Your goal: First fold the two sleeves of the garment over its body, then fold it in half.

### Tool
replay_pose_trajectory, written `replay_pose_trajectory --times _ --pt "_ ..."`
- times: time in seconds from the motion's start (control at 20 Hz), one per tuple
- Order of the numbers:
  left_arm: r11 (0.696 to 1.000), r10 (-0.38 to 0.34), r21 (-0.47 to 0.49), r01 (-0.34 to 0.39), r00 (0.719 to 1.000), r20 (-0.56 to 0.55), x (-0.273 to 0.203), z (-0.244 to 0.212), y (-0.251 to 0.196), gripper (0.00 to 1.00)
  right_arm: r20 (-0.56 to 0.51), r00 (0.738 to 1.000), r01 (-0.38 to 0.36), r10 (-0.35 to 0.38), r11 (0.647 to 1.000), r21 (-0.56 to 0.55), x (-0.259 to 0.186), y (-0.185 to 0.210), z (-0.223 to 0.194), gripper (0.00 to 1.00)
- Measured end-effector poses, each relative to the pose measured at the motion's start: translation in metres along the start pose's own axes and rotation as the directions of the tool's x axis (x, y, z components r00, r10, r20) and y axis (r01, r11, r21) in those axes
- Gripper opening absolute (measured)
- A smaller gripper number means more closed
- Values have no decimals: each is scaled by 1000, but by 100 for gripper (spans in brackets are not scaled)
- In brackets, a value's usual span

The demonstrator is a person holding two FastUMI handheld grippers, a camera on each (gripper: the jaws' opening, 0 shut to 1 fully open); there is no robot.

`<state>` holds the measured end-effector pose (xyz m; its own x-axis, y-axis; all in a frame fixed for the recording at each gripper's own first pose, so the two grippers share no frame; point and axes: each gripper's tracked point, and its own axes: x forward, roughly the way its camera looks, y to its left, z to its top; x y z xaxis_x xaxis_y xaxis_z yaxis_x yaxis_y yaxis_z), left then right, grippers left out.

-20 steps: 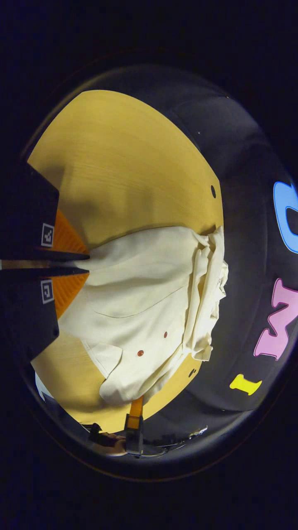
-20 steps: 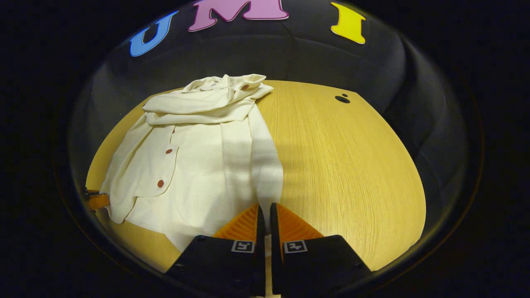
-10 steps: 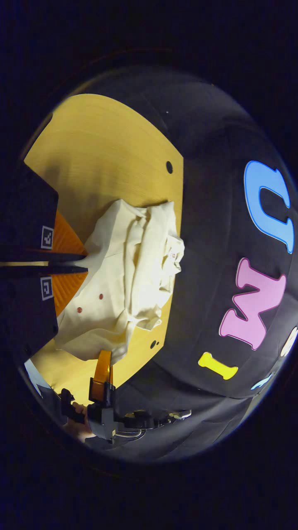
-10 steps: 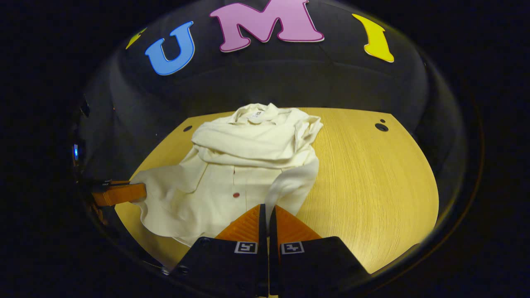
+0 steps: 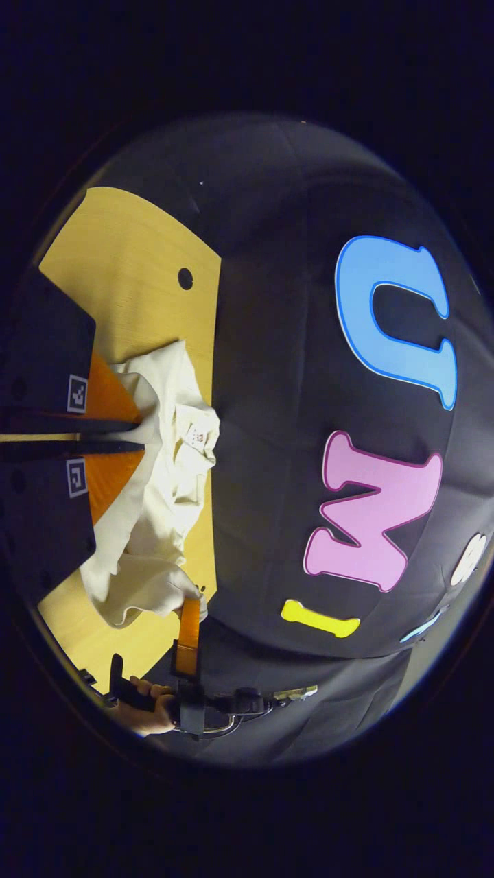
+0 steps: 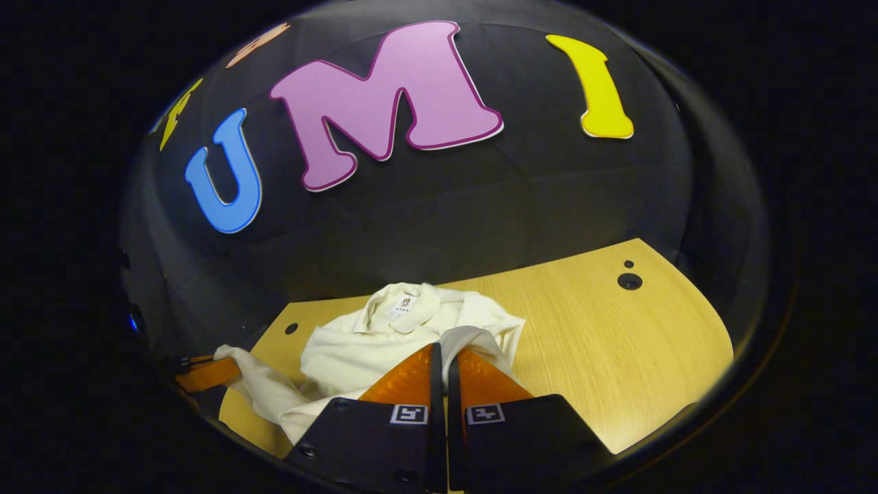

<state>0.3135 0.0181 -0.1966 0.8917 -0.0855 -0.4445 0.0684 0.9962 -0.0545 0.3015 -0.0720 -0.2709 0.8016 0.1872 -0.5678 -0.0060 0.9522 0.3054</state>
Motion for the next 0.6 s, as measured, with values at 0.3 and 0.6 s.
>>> replay_pose_trajectory --times 0.3,0.6 --pt "998 45 -39 -40 989 139 96 44 62 10 102 988 111 -114 993 36 68 -29 52 6" --pt "992 127 -28 -125 988 93 194 15 112 23 73 978 201 -195 977 -77 166 -45 34 11"
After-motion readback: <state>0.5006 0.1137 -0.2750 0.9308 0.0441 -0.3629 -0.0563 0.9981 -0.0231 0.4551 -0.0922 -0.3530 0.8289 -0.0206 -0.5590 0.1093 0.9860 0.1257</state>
